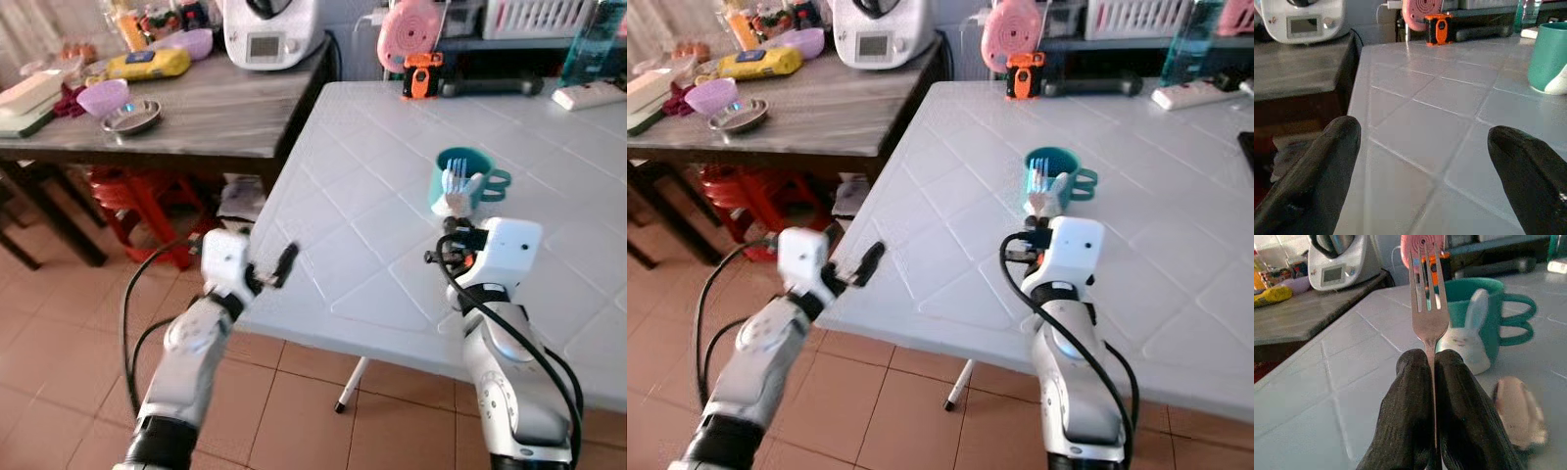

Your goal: Setting the table

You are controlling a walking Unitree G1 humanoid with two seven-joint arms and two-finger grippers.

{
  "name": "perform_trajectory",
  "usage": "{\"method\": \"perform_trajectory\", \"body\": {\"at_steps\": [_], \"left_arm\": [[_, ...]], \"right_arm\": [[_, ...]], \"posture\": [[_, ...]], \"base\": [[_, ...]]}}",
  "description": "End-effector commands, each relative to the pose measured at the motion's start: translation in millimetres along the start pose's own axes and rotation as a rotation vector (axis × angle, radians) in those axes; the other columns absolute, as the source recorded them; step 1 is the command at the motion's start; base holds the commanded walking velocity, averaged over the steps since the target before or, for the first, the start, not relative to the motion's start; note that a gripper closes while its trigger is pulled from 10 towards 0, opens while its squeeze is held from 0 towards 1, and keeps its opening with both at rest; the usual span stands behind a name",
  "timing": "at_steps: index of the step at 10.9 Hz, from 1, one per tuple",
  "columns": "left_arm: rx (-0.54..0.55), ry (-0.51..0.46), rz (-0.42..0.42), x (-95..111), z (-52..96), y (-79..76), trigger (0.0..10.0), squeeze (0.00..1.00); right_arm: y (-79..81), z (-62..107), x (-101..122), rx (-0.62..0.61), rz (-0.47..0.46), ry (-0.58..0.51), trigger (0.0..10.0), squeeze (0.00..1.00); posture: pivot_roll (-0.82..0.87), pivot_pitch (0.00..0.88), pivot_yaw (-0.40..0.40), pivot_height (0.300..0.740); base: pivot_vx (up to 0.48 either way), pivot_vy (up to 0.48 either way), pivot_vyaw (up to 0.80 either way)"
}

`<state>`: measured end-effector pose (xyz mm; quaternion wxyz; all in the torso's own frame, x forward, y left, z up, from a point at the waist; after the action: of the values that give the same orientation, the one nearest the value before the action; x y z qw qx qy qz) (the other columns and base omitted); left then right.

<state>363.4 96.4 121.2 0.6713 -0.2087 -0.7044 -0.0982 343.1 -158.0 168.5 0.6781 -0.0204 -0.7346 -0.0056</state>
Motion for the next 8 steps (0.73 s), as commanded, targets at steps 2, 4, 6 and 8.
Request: {"method": "perform_trajectory", "body": {"at_steps": [2,4,6,8], "left_arm": [[0.025,0.011,-0.017,-3.2,3.6,9.7,10.0,0.00],[0.016,0.011,-0.019,-3.8,3.1,7.7,10.0,0.00],[0.013,0.010,-0.021,-4.5,3.4,6.5,10.0,0.00],[0.012,0.008,-0.023,-5.8,5.2,5.3,10.0,0.00]], "right_arm": [[9.1,-0.9,3.6,0.023,-0.017,-0.018,10.0,0.00],[10.6,-1.3,3.8,0.024,-0.020,-0.023,10.0,0.00],[11.6,-2.0,3.6,0.023,-0.023,-0.024,10.0,0.00],[10.4,-3.2,3.5,0.021,-0.022,-0.027,10.0,0.00]], "posture": [[-0.15,0.021,0.149,0.740],[-0.15,0.018,0.151,0.740],[-0.15,0.021,0.148,0.740],[-0.14,0.023,0.146,0.740]], "base": [[0.000,0.446,0.00],[0.000,0.480,0.00],[0.000,0.480,0.00],[0.000,0.480,0.00]]}}
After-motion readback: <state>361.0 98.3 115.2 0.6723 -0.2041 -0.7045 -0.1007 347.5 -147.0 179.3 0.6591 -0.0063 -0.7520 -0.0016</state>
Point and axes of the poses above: a point about 5 cm out from each wrist's last joint towards the gripper, its own z axis pointing back from the gripper into the wrist, its own x axis along the axis of the wrist's last joint, y = z × x, the point moved 6 cm from there along -z, pointing out of the wrist towards the gripper, and after that the axes turned 7 degrees about z, right-handed, at the moved point
